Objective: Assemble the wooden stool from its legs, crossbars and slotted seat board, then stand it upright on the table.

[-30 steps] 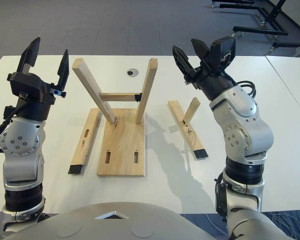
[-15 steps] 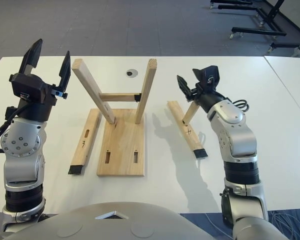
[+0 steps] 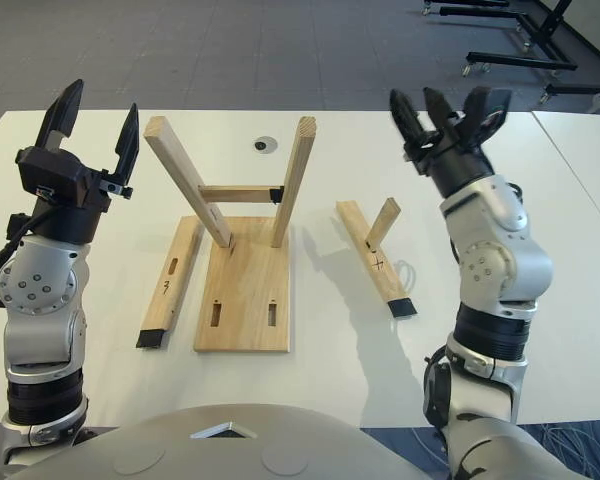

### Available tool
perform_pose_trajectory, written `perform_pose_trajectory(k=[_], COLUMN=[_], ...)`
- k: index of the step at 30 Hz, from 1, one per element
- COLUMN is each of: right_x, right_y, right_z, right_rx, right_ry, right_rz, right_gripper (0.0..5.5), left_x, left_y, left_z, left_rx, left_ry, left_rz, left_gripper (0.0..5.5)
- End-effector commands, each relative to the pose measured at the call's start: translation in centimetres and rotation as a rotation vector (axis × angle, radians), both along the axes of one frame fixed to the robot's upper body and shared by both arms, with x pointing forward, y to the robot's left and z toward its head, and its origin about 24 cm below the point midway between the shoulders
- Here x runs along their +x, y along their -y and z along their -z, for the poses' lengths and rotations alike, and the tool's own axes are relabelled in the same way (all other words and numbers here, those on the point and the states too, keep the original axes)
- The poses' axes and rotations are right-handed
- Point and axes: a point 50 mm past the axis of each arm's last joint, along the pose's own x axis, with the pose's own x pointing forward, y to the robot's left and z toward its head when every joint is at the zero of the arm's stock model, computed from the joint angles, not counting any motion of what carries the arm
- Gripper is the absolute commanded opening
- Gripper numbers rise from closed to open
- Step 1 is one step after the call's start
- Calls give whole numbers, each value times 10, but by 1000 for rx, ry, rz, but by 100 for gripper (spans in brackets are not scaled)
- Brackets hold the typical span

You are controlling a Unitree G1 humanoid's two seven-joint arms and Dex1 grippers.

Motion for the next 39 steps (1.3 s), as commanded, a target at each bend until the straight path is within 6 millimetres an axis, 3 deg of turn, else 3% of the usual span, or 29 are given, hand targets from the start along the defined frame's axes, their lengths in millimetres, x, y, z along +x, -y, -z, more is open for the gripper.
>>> perform_pose_trajectory(k=[1,3,7,11,14,18,24,28,39], right_x=[-9,-24,-53,-85,-104,-109,-114,-115,-107], right_y=[32,49,65,36,22,9,-19,-21,-8], right_z=[33,61,88,95,96,99,127,140,144], right_rx=[-163,-262,-277,-301,-367,-438,-507,-514,-562], right_ry=[-176,-299,-449,-549,-616,-633,-705,-733,-719], right_rz=[76,80,55,-133,-247,-289,-290,-243,-146], right_gripper=[296,334,417,476,476,476,476,476,277], left_x=[-6,-9,-12,-15,-16,-18,-14,-12,-4], left_y=[-3,-4,-3,-2,-1,0,4,3,5], left_z=[-1,0,-2,-2,-2,-1,-2,-3,-7], left_rx=[-16,-27,-43,-45,-52,-56,-120,-119,-103], left_ry=[4,2,13,15,17,8,-29,-43,-31], left_rz=[-48,-62,-83,-96,-104,-105,-4,23,50], left_gripper=[261,261,261,261,261,261,261,261,261])
